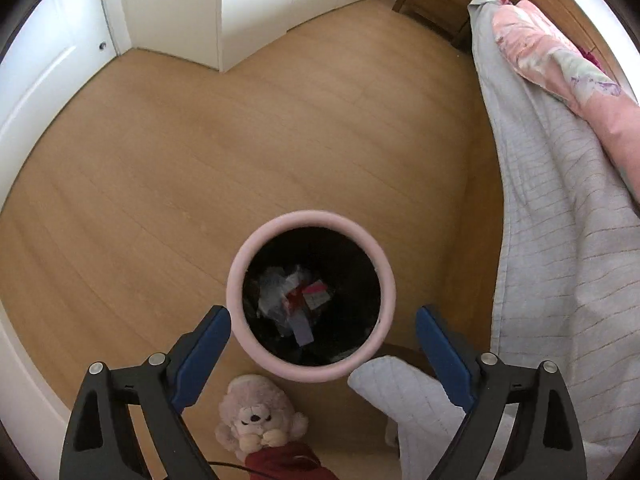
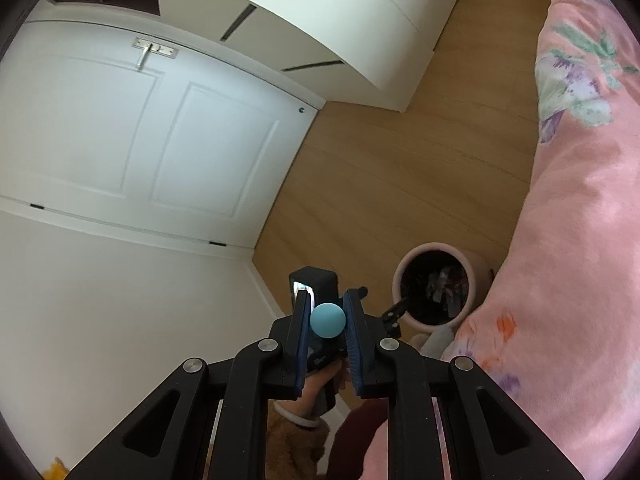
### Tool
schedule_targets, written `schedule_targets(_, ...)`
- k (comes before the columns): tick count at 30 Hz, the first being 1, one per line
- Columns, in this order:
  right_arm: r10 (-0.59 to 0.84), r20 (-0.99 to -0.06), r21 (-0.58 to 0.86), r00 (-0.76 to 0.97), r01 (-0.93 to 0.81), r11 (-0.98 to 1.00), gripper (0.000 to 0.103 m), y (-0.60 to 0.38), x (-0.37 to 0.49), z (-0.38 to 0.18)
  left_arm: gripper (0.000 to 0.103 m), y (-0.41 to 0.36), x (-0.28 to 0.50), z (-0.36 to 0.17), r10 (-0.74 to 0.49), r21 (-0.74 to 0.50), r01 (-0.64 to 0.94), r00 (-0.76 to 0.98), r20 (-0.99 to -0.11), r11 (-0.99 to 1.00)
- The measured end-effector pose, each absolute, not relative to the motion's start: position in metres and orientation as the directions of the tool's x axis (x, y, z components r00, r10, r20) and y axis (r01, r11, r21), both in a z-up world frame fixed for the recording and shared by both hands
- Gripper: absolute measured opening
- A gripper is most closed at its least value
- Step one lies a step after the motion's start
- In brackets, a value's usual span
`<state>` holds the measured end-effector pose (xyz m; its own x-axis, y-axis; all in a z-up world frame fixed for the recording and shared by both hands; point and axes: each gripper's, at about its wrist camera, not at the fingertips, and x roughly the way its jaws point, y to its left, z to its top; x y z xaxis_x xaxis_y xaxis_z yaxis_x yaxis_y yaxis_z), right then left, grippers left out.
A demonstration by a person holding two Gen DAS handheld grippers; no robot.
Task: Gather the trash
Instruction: 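Carry both items to the pink bin and release them inside, then return both tools to the bed and reach the right tool toward the medicine box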
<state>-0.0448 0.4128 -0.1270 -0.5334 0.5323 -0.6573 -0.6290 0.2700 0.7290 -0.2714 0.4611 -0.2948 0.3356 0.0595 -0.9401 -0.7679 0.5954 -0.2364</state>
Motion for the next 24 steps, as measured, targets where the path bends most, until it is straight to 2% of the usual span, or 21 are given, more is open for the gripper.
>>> schedule_targets(7, 0.409, -0.737, 0.663, -0.538, -0.691, 0.288, 0.018, 0.452, -0.070, -0.162, 0.094, 0.453, -0.309, -0.285, 0.121, -0.160, -0.840, 0.258, -0.959, 0.519)
schedule_targets(12, 0.271, -0.830, 0.553, -0.487, -0.779, 0.296, 0.018, 0.487, -0.094, -0.198, 0.094, 0.448, -0.330, -0.273, 0.152, -0.147, -0.855, 0.253, -0.956, 0.498)
schedule_targets(17, 0.165, -0.884, 0.468, -0.438, -0.846, 0.256, 0.019, 0.512, -0.119, -0.224, 0.094, 0.445, -0.334, -0.267, 0.163, -0.159, -0.859, 0.268, -0.950, 0.486)
schedule_targets(18, 0.140, -0.900, 0.434, -0.412, -0.868, 0.240, 0.031, 0.516, -0.125, -0.228, 0.094, 0.443, -0.335, -0.266, 0.163, -0.165, -0.860, 0.273, -0.948, 0.483)
schedule_targets(19, 0.132, -0.914, 0.405, -0.383, -0.884, 0.234, 0.049, 0.518, -0.127, -0.230, 0.094, 0.443, -0.335, -0.264, 0.161, -0.174, -0.861, 0.281, -0.946, 0.479)
schedule_targets(21, 0.152, -0.928, 0.369, -0.341, -0.900, 0.232, 0.056, 0.518, -0.124, -0.225, 0.094, 0.440, -0.335, -0.260, 0.162, -0.184, -0.860, 0.292, -0.943, 0.475)
schedule_targets(24, 0.235, -0.910, 0.395, -0.342, -0.885, 0.245, 0.056, 0.506, -0.113, -0.205, 0.094, 0.437, -0.333, -0.251, 0.169, -0.189, -0.854, 0.304, -0.938, 0.485)
